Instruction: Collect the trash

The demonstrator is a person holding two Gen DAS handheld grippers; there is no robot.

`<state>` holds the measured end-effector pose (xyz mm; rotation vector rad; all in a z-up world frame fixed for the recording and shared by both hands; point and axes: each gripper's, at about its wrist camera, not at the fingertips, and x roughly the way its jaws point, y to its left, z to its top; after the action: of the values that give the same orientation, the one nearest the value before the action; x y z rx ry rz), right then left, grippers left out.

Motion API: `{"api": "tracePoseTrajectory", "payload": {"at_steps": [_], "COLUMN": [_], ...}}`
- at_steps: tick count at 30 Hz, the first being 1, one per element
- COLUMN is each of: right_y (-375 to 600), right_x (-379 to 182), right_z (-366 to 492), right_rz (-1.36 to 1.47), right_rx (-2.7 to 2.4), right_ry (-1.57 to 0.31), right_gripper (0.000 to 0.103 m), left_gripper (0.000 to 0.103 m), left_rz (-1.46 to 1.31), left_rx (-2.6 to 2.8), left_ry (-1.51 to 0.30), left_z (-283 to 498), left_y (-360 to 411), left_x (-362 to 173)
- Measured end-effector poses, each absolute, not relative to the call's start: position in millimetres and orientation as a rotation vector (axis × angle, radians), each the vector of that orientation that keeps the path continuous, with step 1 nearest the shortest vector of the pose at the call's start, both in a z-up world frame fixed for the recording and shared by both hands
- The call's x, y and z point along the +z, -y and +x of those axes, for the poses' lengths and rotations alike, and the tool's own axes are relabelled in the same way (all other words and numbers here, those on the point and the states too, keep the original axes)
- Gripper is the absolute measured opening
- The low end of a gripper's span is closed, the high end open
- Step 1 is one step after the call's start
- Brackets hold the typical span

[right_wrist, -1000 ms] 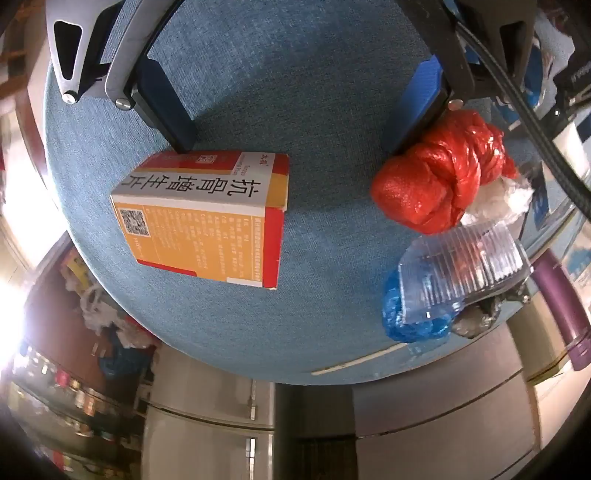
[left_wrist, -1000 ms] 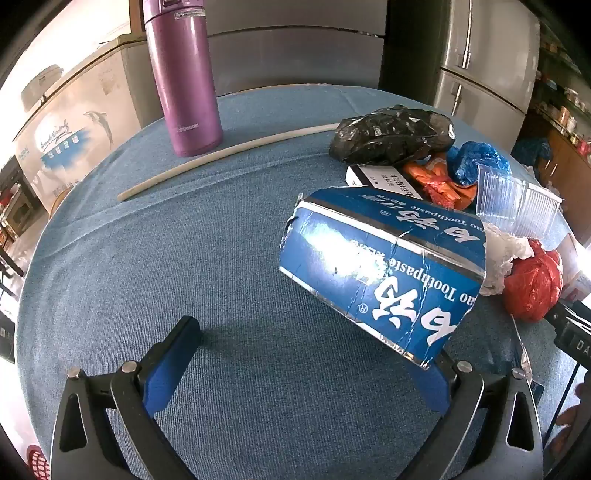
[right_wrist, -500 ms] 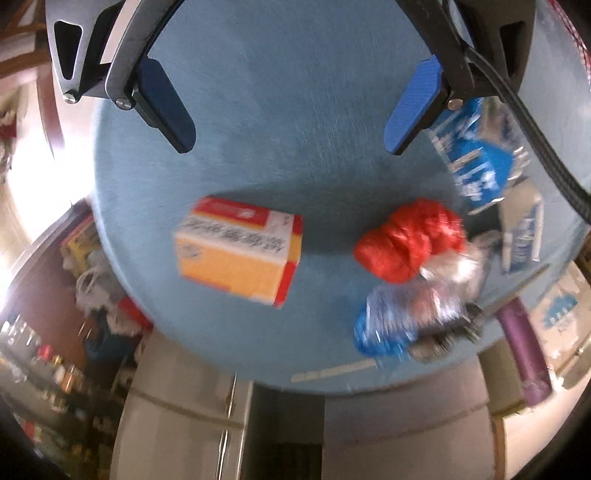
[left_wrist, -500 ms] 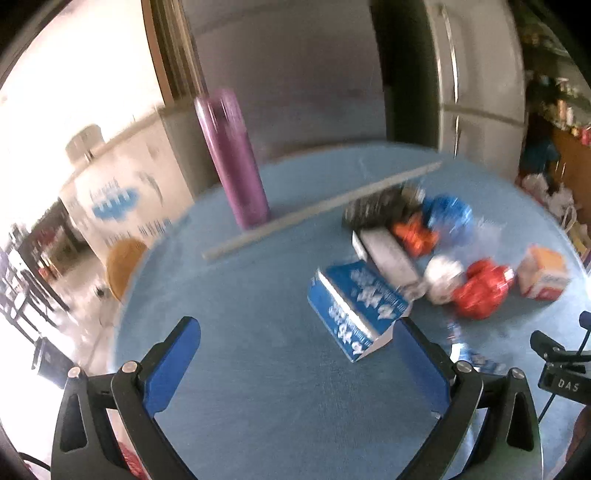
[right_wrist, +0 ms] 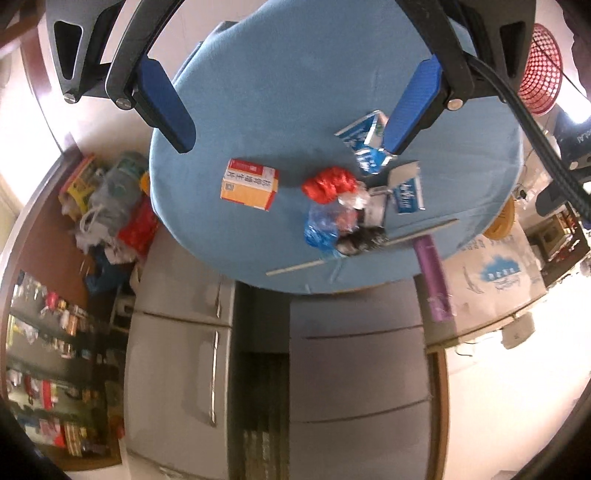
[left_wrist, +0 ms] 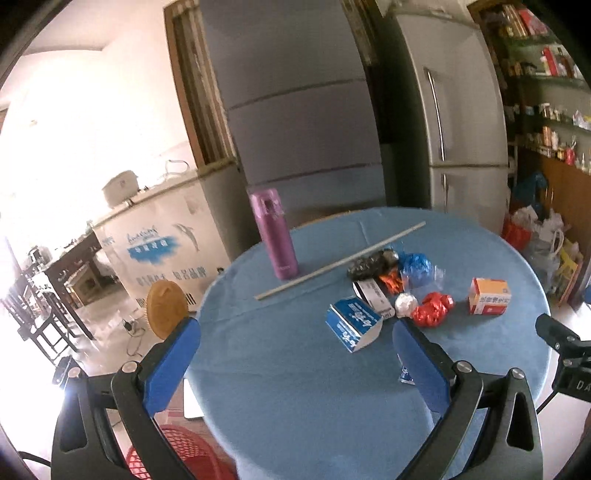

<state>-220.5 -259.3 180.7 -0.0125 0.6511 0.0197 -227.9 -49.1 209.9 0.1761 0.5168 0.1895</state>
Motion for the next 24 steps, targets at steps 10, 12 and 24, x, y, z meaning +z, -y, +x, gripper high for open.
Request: {"api": "tracePoseTrajectory", "payload": {"at_steps": [10, 12, 24], "right_y": [245.8, 247.3, 233.8], "right_x": [199.7, 200.3, 201.9], "right_z": [-258.7, -259.2, -253.8], "right_rz": [0.003, 0.017, 0.048], "right_rx": [0.069, 0.073, 0.129], "right_ry": [-0.615, -0.622, -0.642], "right_gripper": [0.103, 0.103, 0.103], "left_gripper": [0.103, 0.103, 0.103], "left_rz": [0.159, 0.158, 0.132], "left_rx": [0.205, 0.205, 0.223], "left_ry": [-0.467, -0.473, -0.516], "left_z": [-266.2, -266.0, -257.9], "left_y": [37.7, 35.9, 22.1], "left_x": [226.1, 224.2, 214.0]}}
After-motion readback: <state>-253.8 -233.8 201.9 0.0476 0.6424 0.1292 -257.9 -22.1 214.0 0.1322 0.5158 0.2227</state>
